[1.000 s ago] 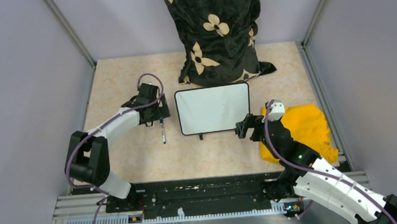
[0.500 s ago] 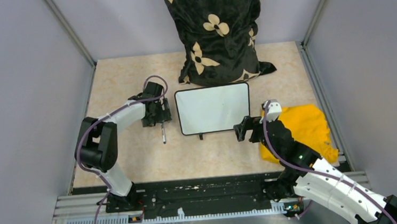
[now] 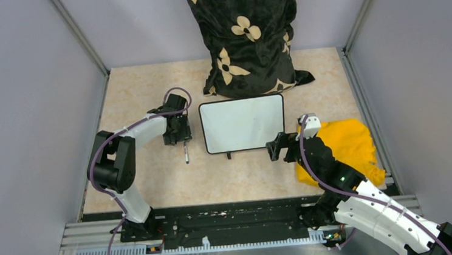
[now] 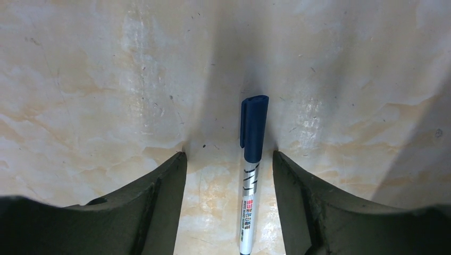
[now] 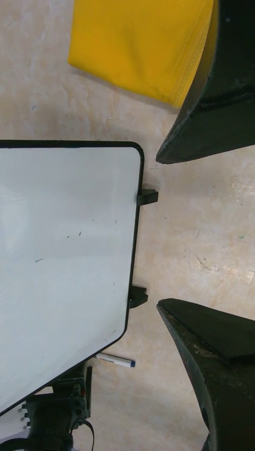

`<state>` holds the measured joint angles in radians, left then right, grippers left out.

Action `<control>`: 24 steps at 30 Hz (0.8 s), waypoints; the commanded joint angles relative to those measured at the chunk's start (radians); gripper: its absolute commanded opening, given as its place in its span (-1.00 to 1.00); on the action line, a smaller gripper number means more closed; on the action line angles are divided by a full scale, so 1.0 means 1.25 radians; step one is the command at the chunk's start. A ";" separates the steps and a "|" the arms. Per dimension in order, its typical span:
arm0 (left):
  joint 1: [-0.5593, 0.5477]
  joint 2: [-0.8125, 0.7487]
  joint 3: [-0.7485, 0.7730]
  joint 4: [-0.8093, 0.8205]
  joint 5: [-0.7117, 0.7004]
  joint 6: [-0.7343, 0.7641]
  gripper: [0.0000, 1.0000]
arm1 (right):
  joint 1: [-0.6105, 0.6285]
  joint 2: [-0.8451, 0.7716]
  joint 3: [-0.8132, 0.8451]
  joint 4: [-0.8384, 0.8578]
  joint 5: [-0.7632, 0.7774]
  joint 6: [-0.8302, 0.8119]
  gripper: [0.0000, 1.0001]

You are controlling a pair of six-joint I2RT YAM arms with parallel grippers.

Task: Write a sentence on the whiteboard
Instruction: Open the whiteboard marker at the center of the board.

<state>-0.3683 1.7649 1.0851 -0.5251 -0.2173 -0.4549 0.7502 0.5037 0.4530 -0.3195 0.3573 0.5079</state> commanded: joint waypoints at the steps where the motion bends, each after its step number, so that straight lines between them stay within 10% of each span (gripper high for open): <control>1: 0.004 0.025 -0.019 -0.023 -0.004 0.002 0.28 | -0.005 -0.013 0.019 0.025 0.013 -0.006 0.90; 24: 0.003 0.007 -0.026 -0.018 -0.008 0.003 -0.68 | -0.005 -0.024 0.022 -0.001 0.033 0.000 0.88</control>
<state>-0.3679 1.7649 1.0840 -0.5262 -0.2470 -0.4515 0.7502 0.4797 0.4530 -0.3309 0.3786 0.5083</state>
